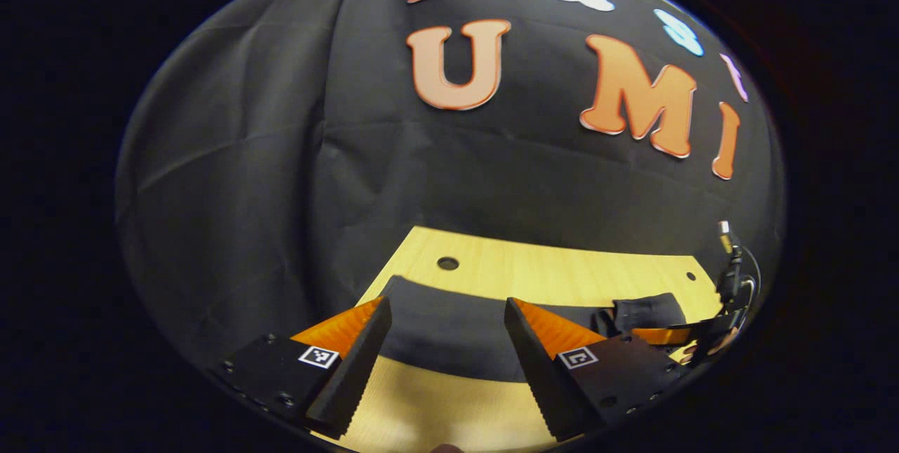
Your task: Grasp the waist and the cuffs of the jeans and fold them to make the two legs overlap; first hold the waist and fold one-third of the jeans toward the cuffs, then hold the cuffs and fold the remaining one-third in the same direction to finish folding.
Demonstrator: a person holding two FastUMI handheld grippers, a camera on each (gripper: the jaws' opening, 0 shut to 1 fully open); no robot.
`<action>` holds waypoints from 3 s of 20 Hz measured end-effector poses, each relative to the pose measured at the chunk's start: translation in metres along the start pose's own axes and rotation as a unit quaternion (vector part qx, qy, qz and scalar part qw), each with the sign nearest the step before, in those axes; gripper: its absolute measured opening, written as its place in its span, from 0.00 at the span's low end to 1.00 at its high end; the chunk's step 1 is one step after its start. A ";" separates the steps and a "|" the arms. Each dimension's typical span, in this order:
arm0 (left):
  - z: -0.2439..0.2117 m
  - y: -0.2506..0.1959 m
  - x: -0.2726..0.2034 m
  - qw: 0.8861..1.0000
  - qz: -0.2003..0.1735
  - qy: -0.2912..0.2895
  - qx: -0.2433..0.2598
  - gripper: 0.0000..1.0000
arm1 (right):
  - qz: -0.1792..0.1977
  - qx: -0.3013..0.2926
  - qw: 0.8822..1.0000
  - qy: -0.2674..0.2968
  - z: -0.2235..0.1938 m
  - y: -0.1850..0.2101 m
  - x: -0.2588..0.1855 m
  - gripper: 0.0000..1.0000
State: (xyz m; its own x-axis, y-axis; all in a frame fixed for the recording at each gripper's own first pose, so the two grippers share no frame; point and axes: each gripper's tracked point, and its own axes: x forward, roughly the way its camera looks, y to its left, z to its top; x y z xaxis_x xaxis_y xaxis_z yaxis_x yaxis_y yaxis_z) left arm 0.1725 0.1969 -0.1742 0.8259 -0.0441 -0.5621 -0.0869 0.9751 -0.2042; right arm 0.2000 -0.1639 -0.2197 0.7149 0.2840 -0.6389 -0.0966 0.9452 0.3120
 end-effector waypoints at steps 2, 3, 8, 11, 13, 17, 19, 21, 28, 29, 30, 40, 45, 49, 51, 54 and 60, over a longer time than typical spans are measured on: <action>-0.021 0.012 0.017 0.998 0.008 0.051 -0.029 0.98 | -0.014 -0.001 1.000 -0.016 0.008 -0.006 -0.005 0.70; -0.035 0.020 0.028 0.996 0.012 0.081 -0.046 0.98 | -0.022 -0.005 0.999 -0.028 0.012 -0.011 -0.012 0.75; -0.086 0.050 0.073 0.973 0.045 0.203 -0.098 0.98 | -0.062 -0.009 0.995 -0.084 0.034 -0.033 -0.053 0.82; -0.109 0.059 0.099 0.946 0.032 0.275 -0.166 0.99 | -0.072 -0.004 0.992 -0.107 0.039 -0.037 -0.080 0.95; -0.123 0.084 0.109 0.931 0.050 0.308 -0.188 0.99 | -0.091 -0.005 0.987 -0.136 0.043 -0.043 -0.100 0.96; -0.160 0.096 0.139 0.901 0.088 0.377 -0.194 0.98 | -0.132 0.015 0.974 -0.183 0.046 -0.061 -0.141 0.96; -0.166 0.105 0.158 0.894 0.105 0.390 -0.196 0.99 | -0.148 0.028 0.969 -0.194 0.042 -0.070 -0.157 0.96; -0.171 0.109 0.171 0.890 0.116 0.396 -0.193 0.99 | -0.160 0.038 0.966 -0.197 0.038 -0.078 -0.167 0.96; -0.181 0.106 0.191 0.890 0.156 0.402 -0.149 0.97 | -0.171 0.027 0.963 -0.207 0.048 -0.081 -0.182 0.96; -0.175 0.103 0.196 0.900 0.150 0.389 -0.131 0.97 | -0.169 0.023 0.963 -0.207 0.050 -0.079 -0.181 0.96; -0.175 0.099 0.197 0.904 0.142 0.386 -0.119 0.99 | -0.163 0.020 0.965 -0.204 0.051 -0.077 -0.179 0.96; -0.151 0.071 0.224 0.964 0.060 0.244 -0.084 0.04 | -0.140 -0.010 0.972 -0.190 0.054 -0.073 -0.179 0.96; -0.116 0.058 0.202 0.978 0.038 0.185 -0.092 0.04 | -0.130 -0.015 0.971 -0.198 0.061 -0.080 -0.185 0.96; -0.081 0.050 0.183 0.987 0.015 0.140 -0.082 0.03 | -0.113 -0.006 0.971 -0.210 0.075 -0.085 -0.188 0.97; -0.066 0.051 0.173 0.989 0.004 0.121 -0.086 0.03 | -0.104 -0.006 0.972 -0.213 0.081 -0.087 -0.187 0.97; -0.041 0.033 0.155 0.991 -0.016 0.097 -0.091 0.03 | -0.088 -0.014 0.972 -0.217 0.088 -0.088 -0.187 0.97; -0.012 -0.021 0.126 0.991 -0.046 0.068 -0.110 0.03 | -0.072 -0.024 0.973 -0.219 0.099 -0.098 -0.183 0.97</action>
State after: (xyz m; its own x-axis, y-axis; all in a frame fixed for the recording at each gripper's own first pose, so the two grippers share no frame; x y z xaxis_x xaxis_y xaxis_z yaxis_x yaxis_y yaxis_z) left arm 0.2717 0.1681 -0.2506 0.7544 -0.1741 -0.6329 -0.1459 0.8956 -0.4202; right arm 0.1473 -0.3241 -0.0634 0.9489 0.0614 -0.3094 0.0024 0.9794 0.2019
